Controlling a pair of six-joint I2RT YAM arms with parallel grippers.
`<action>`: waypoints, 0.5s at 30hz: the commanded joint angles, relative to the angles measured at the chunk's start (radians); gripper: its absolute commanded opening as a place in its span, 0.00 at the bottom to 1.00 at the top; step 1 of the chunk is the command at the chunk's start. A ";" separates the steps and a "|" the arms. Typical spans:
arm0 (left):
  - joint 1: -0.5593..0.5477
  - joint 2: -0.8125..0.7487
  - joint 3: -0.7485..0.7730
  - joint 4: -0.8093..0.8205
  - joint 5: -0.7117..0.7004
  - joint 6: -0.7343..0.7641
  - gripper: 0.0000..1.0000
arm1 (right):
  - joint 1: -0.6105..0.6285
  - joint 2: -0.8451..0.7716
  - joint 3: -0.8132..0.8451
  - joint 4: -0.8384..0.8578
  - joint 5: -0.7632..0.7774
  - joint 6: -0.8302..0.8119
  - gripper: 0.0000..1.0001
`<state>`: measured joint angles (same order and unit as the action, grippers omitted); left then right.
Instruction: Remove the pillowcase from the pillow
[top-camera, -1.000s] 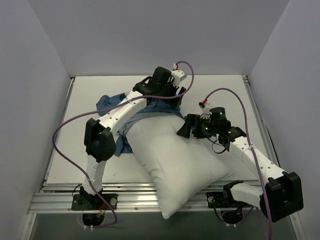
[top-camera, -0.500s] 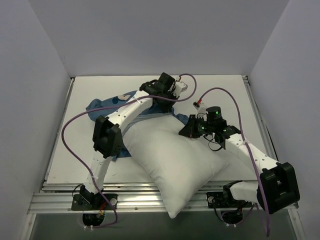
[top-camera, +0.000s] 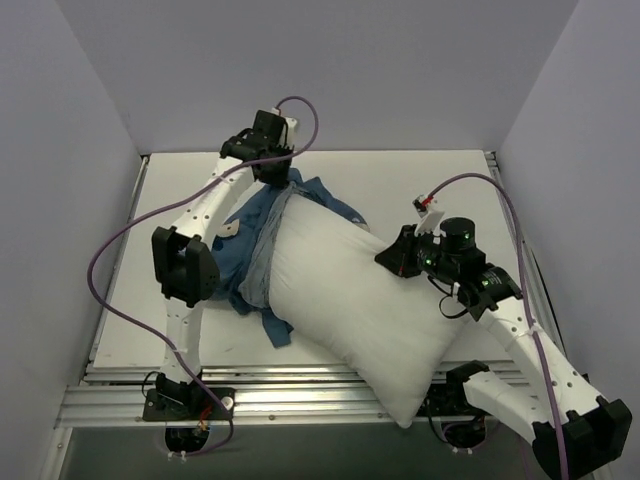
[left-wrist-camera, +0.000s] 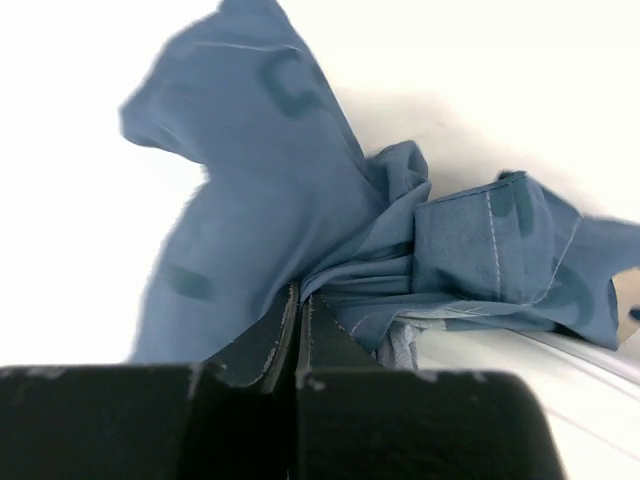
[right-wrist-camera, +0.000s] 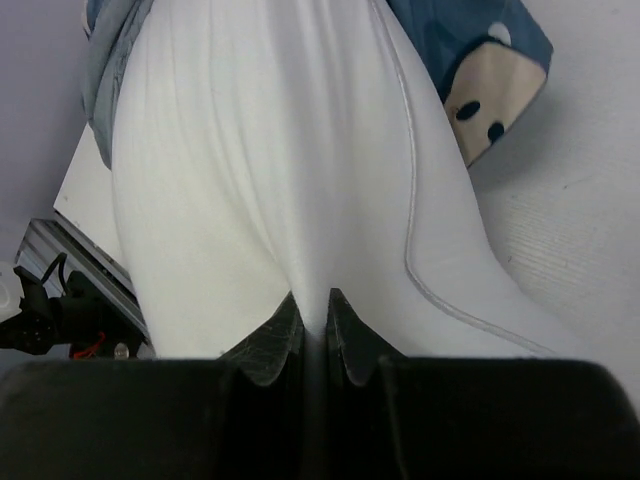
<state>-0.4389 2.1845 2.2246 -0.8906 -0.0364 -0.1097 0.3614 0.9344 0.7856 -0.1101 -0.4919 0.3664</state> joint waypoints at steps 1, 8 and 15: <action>0.152 -0.054 0.059 0.125 -0.345 0.036 0.02 | -0.012 -0.094 0.102 -0.197 0.041 0.016 0.00; 0.232 0.040 0.089 0.142 -0.493 0.047 0.02 | -0.015 -0.129 0.216 -0.315 0.215 0.019 0.00; 0.295 0.143 0.196 0.039 -0.306 -0.141 0.08 | -0.015 -0.051 0.222 -0.326 0.348 -0.003 0.00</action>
<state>-0.3260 2.2951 2.3722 -0.9119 -0.1307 -0.2184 0.3626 0.8944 0.9432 -0.3302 -0.2787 0.3733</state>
